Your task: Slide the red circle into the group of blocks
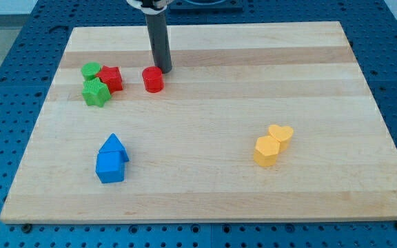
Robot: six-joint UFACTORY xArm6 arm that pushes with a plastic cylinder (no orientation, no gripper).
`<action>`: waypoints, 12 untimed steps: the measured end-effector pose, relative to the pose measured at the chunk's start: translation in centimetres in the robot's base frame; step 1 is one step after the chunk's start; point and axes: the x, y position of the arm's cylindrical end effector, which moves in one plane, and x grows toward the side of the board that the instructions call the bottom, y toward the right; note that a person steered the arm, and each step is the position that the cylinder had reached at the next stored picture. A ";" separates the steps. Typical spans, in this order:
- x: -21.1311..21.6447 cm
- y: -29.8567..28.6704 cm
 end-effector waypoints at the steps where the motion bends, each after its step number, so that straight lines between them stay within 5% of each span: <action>1: 1.4 0.0; 3: 4.4 0.1; 5: 5.7 6.3; 8: 6.3 -3.6; 12: 9.0 -3.1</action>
